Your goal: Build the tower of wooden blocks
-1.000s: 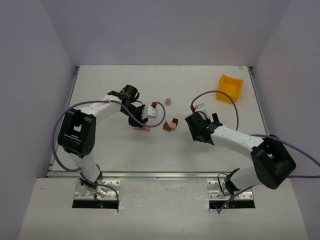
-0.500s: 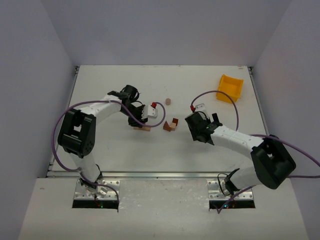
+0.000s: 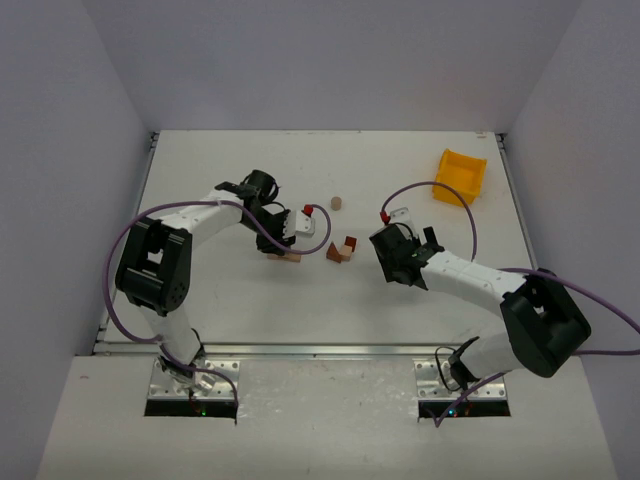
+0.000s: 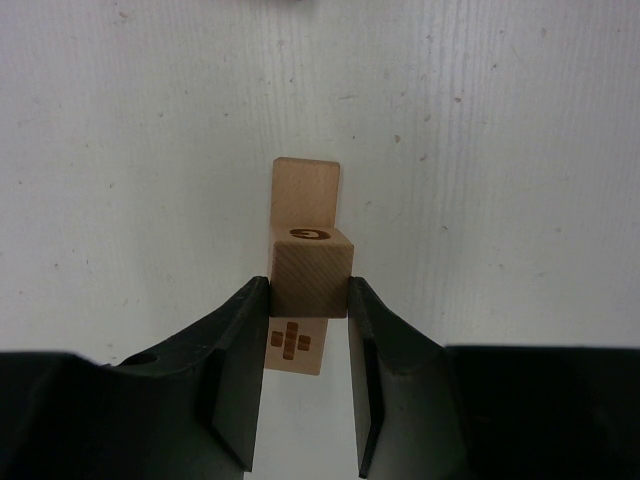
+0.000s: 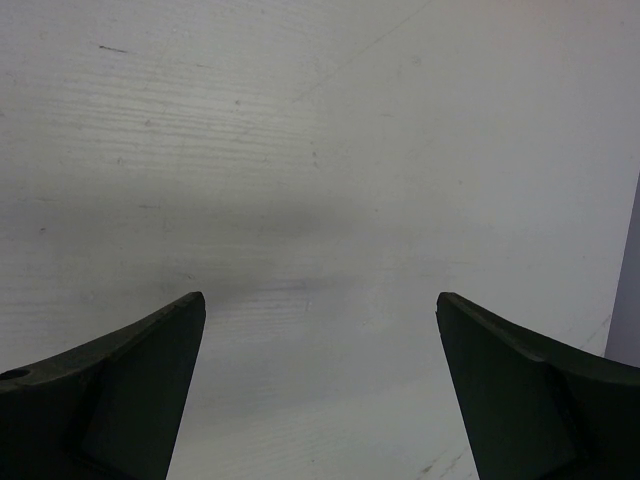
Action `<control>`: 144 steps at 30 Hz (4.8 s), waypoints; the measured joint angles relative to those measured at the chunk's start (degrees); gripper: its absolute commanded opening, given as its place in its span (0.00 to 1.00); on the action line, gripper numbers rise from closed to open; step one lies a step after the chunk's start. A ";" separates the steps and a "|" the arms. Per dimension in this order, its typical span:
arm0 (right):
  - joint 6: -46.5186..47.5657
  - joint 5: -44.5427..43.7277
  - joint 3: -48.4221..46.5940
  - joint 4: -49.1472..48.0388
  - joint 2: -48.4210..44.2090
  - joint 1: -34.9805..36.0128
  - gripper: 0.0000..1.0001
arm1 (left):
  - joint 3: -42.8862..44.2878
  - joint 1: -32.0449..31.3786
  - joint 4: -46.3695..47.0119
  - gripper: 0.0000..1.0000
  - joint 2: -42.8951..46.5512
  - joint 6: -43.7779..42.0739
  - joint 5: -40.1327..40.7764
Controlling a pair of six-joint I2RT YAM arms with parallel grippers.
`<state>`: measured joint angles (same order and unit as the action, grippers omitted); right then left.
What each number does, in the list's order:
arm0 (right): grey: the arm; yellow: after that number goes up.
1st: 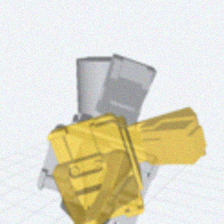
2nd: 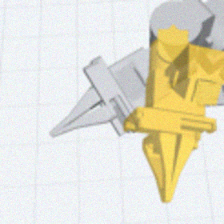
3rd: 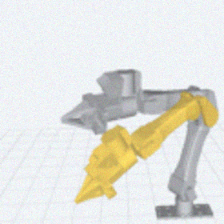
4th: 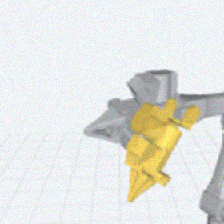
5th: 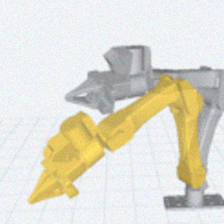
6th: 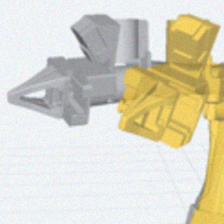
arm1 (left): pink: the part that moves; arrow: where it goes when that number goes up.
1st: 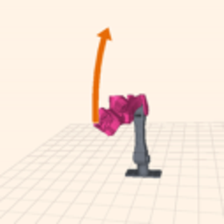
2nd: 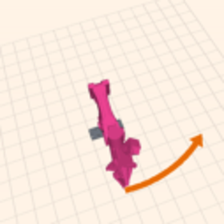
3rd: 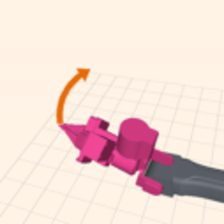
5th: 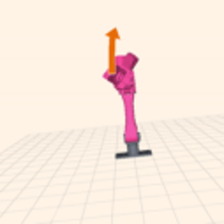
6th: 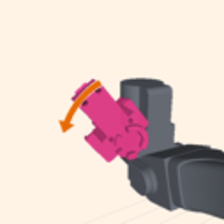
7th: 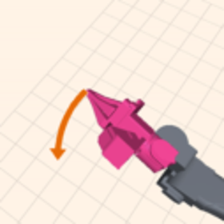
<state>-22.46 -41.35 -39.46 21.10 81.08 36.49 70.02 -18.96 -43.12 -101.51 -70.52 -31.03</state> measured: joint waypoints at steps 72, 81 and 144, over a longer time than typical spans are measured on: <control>-0.07 10.56 5.51 -2.93 -15.69 -0.04 0.99 | -8.25 -8.81 23.60 0.00 20.29 89.98 31.37; -0.25 12.80 5.61 -3.53 -15.71 -0.04 0.99 | -26.33 -9.94 21.64 0.00 39.69 99.36 37.51; -1.36 9.85 10.17 -3.48 -25.14 -0.04 0.99 | -32.52 -10.27 38.88 0.00 13.48 102.75 39.36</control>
<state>-23.81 -31.49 -29.29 17.63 55.94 36.45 37.50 -29.23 -4.24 -88.04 32.23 8.33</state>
